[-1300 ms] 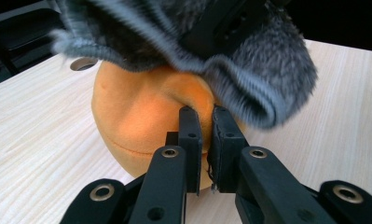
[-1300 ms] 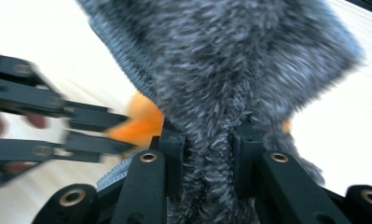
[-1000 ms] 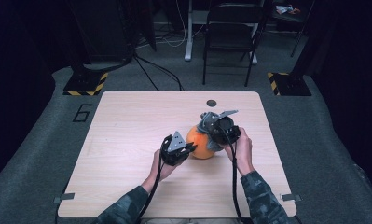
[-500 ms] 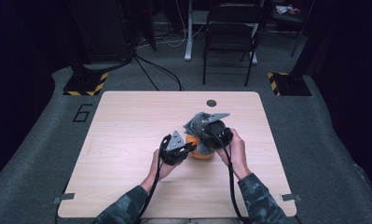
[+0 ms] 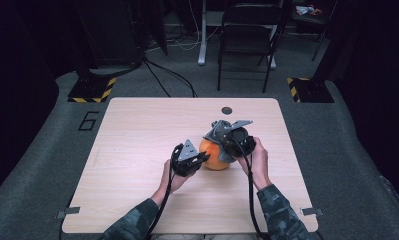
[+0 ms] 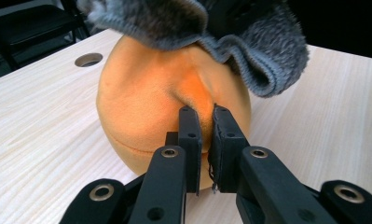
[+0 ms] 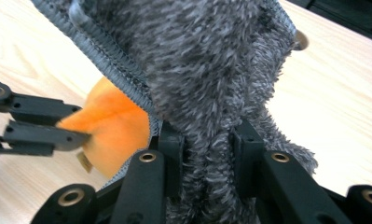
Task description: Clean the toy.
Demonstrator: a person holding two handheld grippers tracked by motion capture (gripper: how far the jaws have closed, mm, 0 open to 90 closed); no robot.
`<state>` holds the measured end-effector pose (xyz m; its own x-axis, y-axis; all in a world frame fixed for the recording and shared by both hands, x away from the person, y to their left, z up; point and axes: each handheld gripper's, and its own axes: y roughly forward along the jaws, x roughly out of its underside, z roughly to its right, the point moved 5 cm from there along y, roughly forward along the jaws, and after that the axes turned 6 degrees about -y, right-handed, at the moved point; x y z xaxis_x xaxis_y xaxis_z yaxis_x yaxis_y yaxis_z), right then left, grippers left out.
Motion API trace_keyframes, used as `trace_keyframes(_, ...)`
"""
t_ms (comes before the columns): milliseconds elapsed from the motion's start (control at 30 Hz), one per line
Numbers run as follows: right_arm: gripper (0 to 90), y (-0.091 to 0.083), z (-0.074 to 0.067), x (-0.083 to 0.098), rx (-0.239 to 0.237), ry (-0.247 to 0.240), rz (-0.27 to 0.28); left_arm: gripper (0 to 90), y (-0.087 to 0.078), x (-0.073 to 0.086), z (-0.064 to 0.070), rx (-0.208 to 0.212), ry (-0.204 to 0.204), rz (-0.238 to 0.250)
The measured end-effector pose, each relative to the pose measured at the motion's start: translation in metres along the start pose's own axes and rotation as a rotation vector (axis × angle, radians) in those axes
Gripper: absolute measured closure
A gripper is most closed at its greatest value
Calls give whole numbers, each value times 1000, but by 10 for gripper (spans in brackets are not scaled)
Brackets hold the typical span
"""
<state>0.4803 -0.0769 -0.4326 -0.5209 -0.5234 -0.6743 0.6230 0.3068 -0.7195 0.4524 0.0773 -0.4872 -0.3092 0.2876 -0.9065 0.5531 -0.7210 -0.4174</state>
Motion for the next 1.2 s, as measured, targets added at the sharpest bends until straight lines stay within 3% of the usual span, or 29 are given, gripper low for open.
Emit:
trace_keyframes(133, 701, -6, 13, 3, 22, 35, 6, 836, -2, 1, -7, -23, -30, -4)
trace_keyframes(300, 697, -13, 41, 17, 29, 123, 6, 832, -5, 2, -19, -47, -67, -15)
trace_keyframes(433, 692, -11, 68, 38, 41, 214, -30, 827, -6, 5, -28, -77, -97, -18)
trace_keyframes(600, 683, 4, 94, 74, 49, 332, -116, 822, -9, 10, -41, -107, -145, -29)
trace_keyframes(633, 680, 8, 99, 81, 50, 342, -129, 821, -10, 12, -45, -109, -139, -50)
trace_keyframes(800, 673, 25, 113, 114, 58, 429, -218, 814, -11, 20, -59, -146, -190, -68)
trace_keyframes(933, 662, 36, 118, 128, 61, 438, -261, 807, -11, 27, -69, -171, -220, -94)
trace_keyframes(1000, 654, 40, 120, 132, 65, 410, -255, 803, -11, 30, -74, -179, -237, -106)
trace_keyframes(1133, 599, 44, 117, 133, 70, 395, -264, 789, -11, 37, -82, -195, -264, -126)
trace_keyframes(1200, 530, 46, 114, 133, 61, 376, -273, 772, -11, 40, -87, -202, -277, -143)
